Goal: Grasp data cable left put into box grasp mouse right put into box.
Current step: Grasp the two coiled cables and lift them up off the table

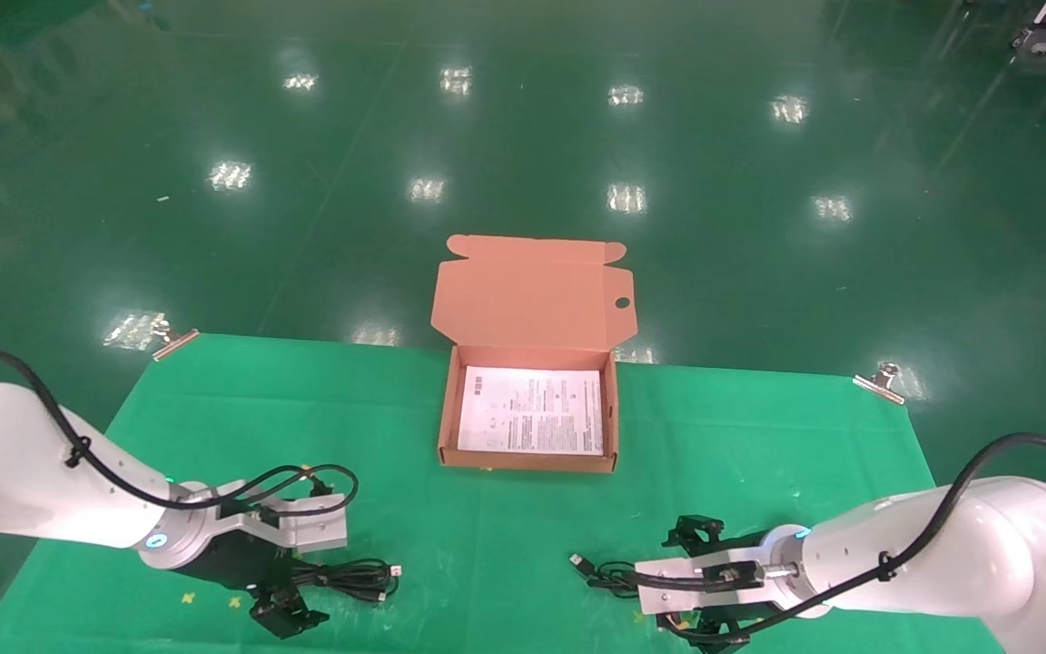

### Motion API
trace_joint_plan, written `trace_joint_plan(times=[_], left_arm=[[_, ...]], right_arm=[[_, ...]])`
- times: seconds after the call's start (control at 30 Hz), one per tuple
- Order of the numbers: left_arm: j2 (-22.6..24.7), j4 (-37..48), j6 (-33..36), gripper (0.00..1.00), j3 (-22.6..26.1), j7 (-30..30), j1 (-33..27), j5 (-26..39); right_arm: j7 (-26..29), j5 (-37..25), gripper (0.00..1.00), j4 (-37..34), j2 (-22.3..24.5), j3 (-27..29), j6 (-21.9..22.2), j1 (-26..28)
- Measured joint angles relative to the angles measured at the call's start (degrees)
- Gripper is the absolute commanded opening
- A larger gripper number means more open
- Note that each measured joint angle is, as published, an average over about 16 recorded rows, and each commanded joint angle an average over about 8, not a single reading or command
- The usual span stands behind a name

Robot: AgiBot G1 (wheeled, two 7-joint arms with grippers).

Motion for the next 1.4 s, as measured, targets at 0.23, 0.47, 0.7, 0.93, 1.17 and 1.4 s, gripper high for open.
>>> trace_joint_plan(times=[0.23,0.47,0.7,0.93,1.17,1.4], left_arm=[[-0.11,-0.47,0.31,0.0,-0.04,-0.25,0.0,-0.1],[-0.17,-0.73,0.49,0.0,-0.07,-0.38,-0.01,-0.17],[-0.19,-0.88,0.59,0.0,-0.1,-0.45,-0.03,-0.2],[-0.22,-0.96,0.65,0.0,-0.13,-0.47,-0.05,-0.23],[-0.42,-1.27,0.74,0.0,-0.13,-0.31,-0.28,-0.19],[-1.83,-3.83,1.29,0.0,-0.3,0.07,-1.96,0.13]], right_arm=[[0.09,0.02,0.0,0.36,0.15,0.02,-0.15,0.0],[0.14,0.04,0.0,0.57,0.24,0.04,-0.25,-0.01],[0.16,0.06,0.0,0.69,0.28,0.06,-0.31,-0.02],[0.18,0.06,0.0,0.75,0.31,0.07,-0.33,-0.04],[0.24,0.38,0.0,1.07,0.58,0.31,-0.38,0.09],[1.5,2.65,0.0,4.19,3.66,2.48,-0.97,1.22]])
